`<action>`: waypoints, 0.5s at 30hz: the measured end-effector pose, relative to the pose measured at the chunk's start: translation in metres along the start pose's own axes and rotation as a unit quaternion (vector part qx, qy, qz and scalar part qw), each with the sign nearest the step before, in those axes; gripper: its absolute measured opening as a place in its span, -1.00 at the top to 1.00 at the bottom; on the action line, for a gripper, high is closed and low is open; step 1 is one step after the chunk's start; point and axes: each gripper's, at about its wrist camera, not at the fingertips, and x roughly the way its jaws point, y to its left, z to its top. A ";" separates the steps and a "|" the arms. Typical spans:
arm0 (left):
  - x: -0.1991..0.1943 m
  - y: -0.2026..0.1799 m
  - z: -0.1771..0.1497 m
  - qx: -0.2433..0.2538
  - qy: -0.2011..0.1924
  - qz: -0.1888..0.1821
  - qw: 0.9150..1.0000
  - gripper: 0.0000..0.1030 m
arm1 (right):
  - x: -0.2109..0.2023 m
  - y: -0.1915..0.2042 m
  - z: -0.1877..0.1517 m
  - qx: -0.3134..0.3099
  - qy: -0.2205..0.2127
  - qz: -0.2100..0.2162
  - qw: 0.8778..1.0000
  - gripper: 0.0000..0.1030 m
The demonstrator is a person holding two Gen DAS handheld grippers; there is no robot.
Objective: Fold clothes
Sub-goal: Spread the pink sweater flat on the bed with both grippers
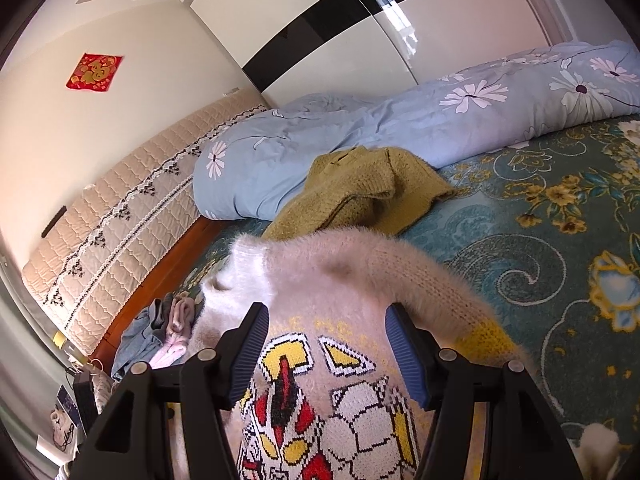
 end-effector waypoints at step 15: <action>0.031 0.032 0.060 -0.064 -0.020 0.086 0.994 0.92 | 0.003 0.000 0.000 0.002 0.002 0.005 1.000 -0.26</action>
